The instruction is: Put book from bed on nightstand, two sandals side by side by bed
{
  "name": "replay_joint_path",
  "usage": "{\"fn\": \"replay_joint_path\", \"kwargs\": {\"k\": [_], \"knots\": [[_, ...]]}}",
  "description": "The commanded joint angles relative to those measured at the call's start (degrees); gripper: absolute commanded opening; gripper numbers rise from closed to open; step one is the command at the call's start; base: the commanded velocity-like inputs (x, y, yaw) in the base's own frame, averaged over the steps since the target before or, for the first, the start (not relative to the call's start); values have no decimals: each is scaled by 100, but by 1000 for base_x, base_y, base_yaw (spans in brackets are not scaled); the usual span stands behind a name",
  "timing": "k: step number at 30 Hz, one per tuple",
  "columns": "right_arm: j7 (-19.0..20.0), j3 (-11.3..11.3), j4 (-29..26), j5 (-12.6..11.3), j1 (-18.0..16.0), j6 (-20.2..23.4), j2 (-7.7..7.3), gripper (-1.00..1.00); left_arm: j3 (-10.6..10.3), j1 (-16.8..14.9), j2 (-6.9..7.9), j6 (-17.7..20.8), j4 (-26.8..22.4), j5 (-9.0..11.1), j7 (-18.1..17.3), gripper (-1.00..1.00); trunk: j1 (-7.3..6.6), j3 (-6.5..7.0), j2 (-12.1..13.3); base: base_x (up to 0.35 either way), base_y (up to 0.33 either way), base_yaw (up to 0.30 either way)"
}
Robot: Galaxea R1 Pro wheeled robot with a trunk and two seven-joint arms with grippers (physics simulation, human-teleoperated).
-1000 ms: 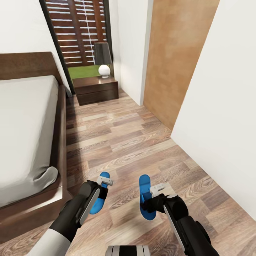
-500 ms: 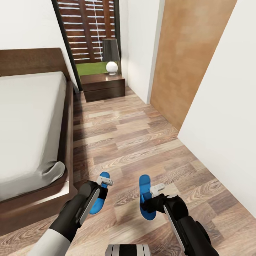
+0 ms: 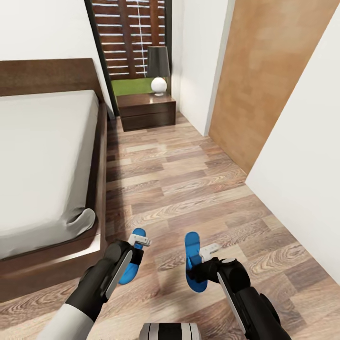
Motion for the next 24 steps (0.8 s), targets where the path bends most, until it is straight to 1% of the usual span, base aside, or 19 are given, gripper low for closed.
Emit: {"fn": "replay_joint_path", "kwargs": {"k": [1,10,24], "knots": [[47,0,-7,58,-1,21,1,-100,-8,-4,0,19,-3,57,59,-100,-1,-11,-2,0,0,137],[47,2,-5,58,-6,21,1,-100,-8,-4,0,19,-3,57,59,-100,-1,-33,-2,0,0,100],[47,40,-1,58,-5,21,1,-100,-8,-4,-2,19,-14,57,59,-100,-1,-14,-2,0,0,11]]}}
